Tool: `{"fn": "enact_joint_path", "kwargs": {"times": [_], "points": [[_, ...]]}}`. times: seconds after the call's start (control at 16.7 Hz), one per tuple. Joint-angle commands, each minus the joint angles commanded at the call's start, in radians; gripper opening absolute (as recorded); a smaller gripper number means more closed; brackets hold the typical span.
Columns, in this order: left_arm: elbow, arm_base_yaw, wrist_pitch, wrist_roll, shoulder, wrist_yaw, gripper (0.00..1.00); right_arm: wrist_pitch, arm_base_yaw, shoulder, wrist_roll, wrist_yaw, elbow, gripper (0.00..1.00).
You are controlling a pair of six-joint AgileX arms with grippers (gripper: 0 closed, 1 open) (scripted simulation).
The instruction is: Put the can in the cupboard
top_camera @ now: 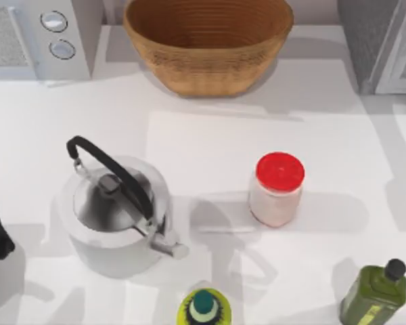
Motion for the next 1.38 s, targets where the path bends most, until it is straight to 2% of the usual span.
{"fn": "enact_joint_path", "kwargs": {"times": [0.24, 1.02, 1.38], "points": [[0.0, 0.0, 0.0, 0.0, 0.0, 0.0, 1.0, 0.0, 0.0, 0.0, 0.0, 0.0, 0.001, 0.0], [0.0, 0.0, 0.0, 0.0, 0.0, 0.0, 1.0, 0.0, 0.0, 0.0, 0.0, 0.0, 0.001, 0.98], [0.0, 0.0, 0.0, 0.0, 0.0, 0.0, 1.0, 0.0, 0.0, 0.0, 0.0, 0.0, 0.001, 1.0]]}}
